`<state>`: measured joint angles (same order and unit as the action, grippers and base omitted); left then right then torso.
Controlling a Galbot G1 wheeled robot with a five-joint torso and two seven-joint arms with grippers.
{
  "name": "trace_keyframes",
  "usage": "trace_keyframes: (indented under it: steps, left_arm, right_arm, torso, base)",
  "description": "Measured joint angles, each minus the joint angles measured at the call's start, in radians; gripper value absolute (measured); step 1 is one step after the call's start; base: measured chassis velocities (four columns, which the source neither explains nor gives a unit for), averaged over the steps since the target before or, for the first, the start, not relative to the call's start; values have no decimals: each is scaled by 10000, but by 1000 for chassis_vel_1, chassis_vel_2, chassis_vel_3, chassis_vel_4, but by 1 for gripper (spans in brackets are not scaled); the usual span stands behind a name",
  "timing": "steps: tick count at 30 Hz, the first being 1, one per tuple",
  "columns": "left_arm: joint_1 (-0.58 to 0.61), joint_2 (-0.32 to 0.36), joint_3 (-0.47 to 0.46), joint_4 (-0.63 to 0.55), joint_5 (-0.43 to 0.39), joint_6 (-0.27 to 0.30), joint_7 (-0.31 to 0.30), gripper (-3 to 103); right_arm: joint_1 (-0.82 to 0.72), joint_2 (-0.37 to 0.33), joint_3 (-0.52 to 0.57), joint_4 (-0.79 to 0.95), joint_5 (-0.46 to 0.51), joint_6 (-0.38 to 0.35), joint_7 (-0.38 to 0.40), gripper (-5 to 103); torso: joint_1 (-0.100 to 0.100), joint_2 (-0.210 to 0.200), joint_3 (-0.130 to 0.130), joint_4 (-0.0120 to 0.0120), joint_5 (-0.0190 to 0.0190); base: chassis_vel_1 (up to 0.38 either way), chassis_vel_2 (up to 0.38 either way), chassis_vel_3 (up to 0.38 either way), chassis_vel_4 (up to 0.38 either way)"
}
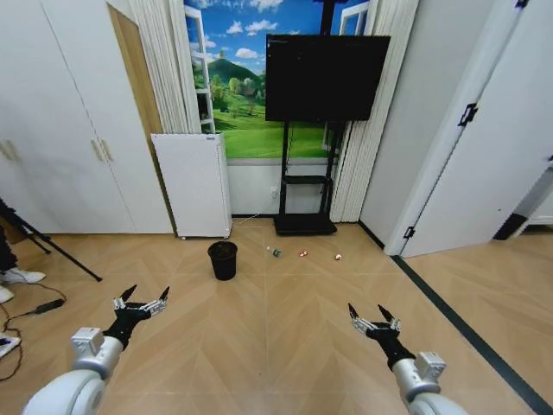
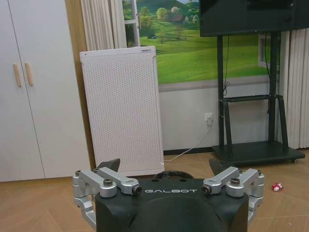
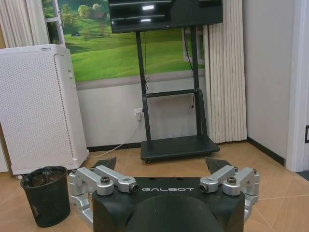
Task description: Pick up the trash bin and place the garbage on the floor into it.
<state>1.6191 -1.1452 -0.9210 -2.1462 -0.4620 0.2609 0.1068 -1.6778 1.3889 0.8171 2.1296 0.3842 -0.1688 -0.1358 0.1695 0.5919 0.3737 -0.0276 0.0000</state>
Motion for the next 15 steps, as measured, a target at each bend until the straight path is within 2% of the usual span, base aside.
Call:
trace_keyframes:
  steps: [5,8,11,14,15]
  left_arm:
    - [-49,37,29,-74,-157,56,-4,100]
    - [-50,50,90,-96,-260,30,28,100]
    - [-113,135,277,-1,-532,-120,93,100]
    - [-201,192,335,89,-448,-155,75,100]
    - [-272,232,361,120,-293,-152,29,100]
  right_arm:
    - [1,154,6,151,454,-166,129,100]
    - [7,195,7,134,490,-23,39,100]
    - [110,296,10,-160,52,799,-456,100]
    - [147,364,21,-239,-353,950,-491,100]
    - [216,426,30,-324,-1070,1019,-305,100]
  torso:
    - [0,0,0,-1,0]
    - [0,0,0,-1,0]
    - [0,0,0,0,0]
    - [0,0,0,-1,-1]
    - [0,0,0,-2,0]
  base:
    - [0,0,0,0]
    - [0,0,0,0]
    - [0,0,0,0]
    - [0,0,0,0]
    - [0,0,0,0]
